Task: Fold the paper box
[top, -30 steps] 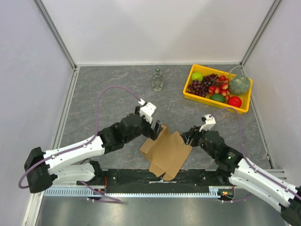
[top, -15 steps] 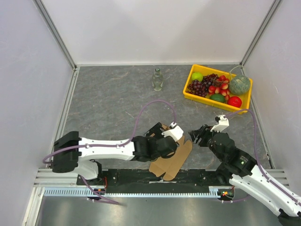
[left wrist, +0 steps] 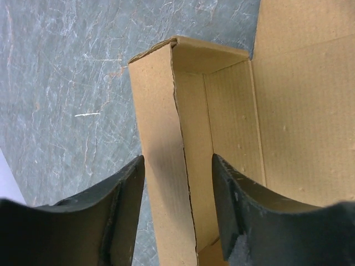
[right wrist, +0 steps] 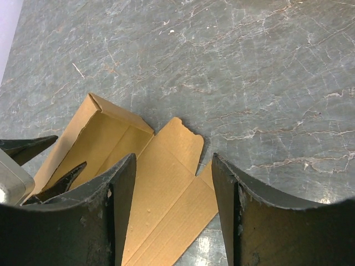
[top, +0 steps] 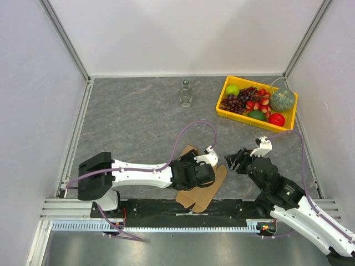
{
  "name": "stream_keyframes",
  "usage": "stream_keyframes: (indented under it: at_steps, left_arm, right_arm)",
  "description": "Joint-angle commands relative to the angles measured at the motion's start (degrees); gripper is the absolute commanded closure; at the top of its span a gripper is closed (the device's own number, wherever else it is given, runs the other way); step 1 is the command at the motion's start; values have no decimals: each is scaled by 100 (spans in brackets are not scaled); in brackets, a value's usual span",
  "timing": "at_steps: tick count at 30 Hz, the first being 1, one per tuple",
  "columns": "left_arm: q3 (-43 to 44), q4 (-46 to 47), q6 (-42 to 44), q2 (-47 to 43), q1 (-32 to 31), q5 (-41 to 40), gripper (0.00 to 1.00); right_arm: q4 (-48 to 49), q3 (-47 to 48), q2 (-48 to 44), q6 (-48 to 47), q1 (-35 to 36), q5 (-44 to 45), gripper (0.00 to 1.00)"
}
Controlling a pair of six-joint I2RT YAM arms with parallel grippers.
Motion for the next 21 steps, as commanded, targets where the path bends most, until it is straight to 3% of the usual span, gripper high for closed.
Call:
stream_keyframes:
  at_steps: [1,3,10,16,21]
  left_arm:
    - [214,-30,-106,105,-19,-370,49]
    - [179,-30,-106,141,-19,-441,57]
    - [-260,276,-220,-70,165,-275,66]
    - [-893,1032,-211,-693,771,472,74]
    - [-1447,1796,-211,-1343,1623,1595,77]
  right_arm:
    - [13,28,-93,29,10,134,36]
    - [-5,2,-137,38,10,117,36]
    - [-101,54,-313,55,10,64,36]
    - [-339,326,-365,73,10,-33,36]
    - [-593,537,-444,134,10,-103,36]
